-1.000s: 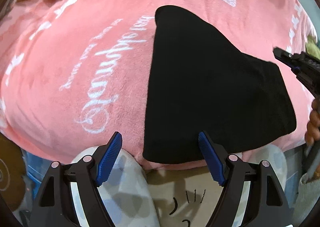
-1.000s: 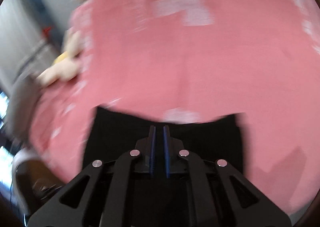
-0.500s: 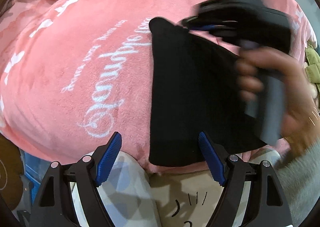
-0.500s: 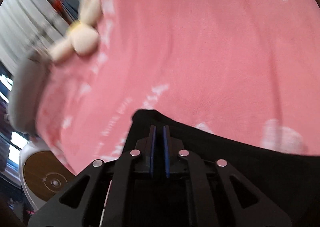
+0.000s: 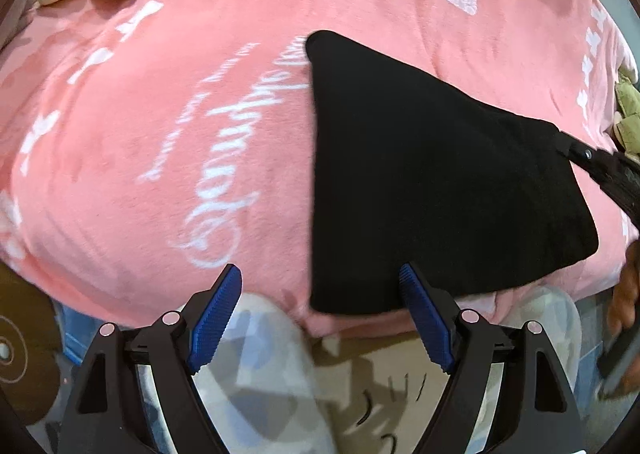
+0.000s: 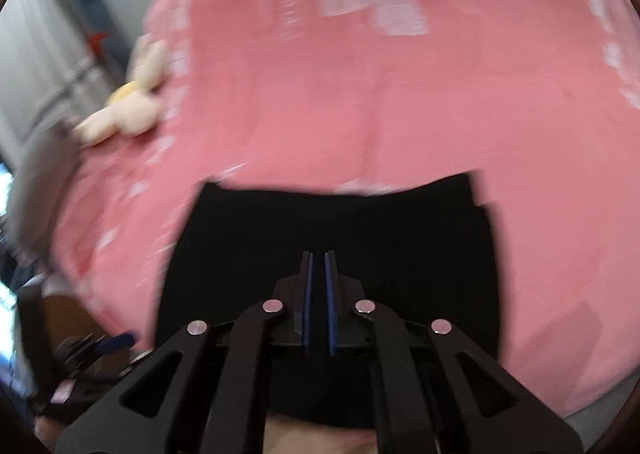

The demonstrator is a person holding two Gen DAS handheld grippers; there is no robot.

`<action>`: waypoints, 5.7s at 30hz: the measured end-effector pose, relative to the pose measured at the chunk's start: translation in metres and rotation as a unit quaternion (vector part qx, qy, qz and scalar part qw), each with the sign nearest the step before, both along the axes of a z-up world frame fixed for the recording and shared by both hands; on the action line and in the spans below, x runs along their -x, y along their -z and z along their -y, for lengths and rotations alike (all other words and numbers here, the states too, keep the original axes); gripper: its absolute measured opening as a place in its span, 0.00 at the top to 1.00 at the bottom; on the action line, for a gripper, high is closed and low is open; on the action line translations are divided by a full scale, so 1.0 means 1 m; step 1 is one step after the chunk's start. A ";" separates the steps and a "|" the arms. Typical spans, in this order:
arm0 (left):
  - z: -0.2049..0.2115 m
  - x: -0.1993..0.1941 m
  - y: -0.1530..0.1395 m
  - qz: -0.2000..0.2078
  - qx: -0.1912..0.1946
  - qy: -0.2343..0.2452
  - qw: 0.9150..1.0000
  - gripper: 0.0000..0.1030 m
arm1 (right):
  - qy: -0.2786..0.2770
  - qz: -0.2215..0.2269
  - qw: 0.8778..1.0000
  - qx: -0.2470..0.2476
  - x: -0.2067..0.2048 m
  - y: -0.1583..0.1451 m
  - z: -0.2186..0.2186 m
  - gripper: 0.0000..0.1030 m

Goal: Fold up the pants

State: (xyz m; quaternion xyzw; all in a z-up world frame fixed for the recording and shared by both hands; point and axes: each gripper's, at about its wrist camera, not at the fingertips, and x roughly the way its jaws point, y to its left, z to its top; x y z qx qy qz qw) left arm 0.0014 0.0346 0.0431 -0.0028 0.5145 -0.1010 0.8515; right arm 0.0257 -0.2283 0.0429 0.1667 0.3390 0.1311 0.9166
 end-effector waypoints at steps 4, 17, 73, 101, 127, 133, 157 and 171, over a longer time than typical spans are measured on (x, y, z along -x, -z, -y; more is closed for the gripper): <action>-0.022 0.020 -0.008 0.000 -0.018 -0.009 1.000 0.24 | -0.107 -0.010 0.994 -0.029 0.009 0.012 -0.069 0.94; -0.033 0.033 -0.021 0.018 -0.015 -0.014 1.000 0.24 | -0.098 -0.022 0.995 -0.005 0.019 0.024 -0.102 0.94; 0.022 -0.048 0.052 -0.008 0.128 -0.004 0.992 0.05 | 0.103 -0.077 0.988 -0.084 0.034 0.087 0.073 0.18; 0.039 -0.015 0.020 0.006 0.012 0.036 0.999 0.25 | 0.071 -0.091 0.992 -0.046 0.072 0.089 0.036 0.36; 0.030 -0.065 0.051 -0.056 0.122 0.011 0.991 0.10 | 0.071 -0.105 0.986 -0.108 0.045 0.100 0.038 0.33; 0.026 -0.052 0.029 -0.033 0.136 0.033 0.990 0.68 | 0.057 -0.074 0.990 -0.104 0.053 0.090 0.034 0.65; 0.021 0.058 -0.084 0.050 0.063 0.074 0.994 0.77 | 0.012 0.003 0.997 -0.082 0.160 0.001 -0.016 0.66; 0.029 0.066 -0.146 0.135 0.081 0.088 0.984 0.76 | 0.026 0.099 0.992 -0.077 0.176 -0.063 -0.006 0.66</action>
